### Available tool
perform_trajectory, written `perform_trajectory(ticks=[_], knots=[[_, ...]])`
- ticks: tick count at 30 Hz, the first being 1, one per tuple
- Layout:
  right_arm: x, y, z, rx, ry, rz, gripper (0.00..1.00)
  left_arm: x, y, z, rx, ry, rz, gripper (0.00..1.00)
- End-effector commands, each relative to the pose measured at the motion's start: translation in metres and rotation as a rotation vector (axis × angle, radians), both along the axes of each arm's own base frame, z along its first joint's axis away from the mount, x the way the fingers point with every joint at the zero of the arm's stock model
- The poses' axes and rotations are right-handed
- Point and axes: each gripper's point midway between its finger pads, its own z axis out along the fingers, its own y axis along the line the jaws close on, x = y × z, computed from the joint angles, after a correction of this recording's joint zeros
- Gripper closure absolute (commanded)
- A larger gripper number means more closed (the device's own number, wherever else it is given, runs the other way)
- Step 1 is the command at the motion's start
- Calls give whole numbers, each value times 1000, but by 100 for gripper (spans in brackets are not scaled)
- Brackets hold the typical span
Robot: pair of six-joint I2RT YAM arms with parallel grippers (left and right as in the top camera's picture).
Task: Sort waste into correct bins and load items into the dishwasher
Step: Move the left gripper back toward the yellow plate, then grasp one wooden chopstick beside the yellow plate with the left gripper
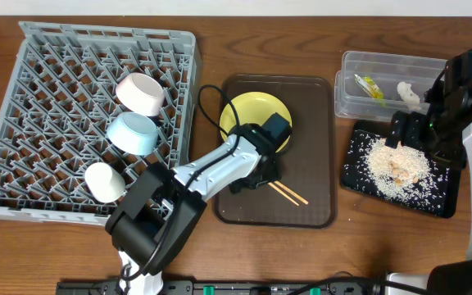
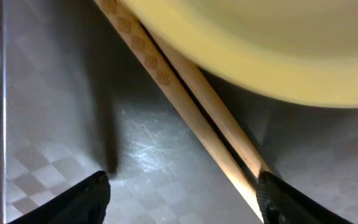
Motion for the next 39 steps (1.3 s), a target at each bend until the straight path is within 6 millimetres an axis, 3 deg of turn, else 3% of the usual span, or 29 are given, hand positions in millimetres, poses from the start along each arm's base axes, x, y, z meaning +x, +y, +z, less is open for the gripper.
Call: perform_trajectory(ticks=[1,13,17,24,32,39], knots=[[2,-2,6,-8,-22,-10,1,-18,10,-24,83,67,-18,24],[2,-2,6,-8,-22,-11,1,-40,20,-34,131,122,-43,23],[2,-2,6,-8,-22,-10,1,-33,20,-34,126,96,-39,14],[1,-2,6,-8,-19,-11,1,-1,10,-36,45,2,-74,12],[1,-2,6,-7,-18,-10,1,-10,19,-34,21,86,-39,13],[1,-2,6,-8,-18,-10,1,-21,12,-25,-32,136,-38,13]])
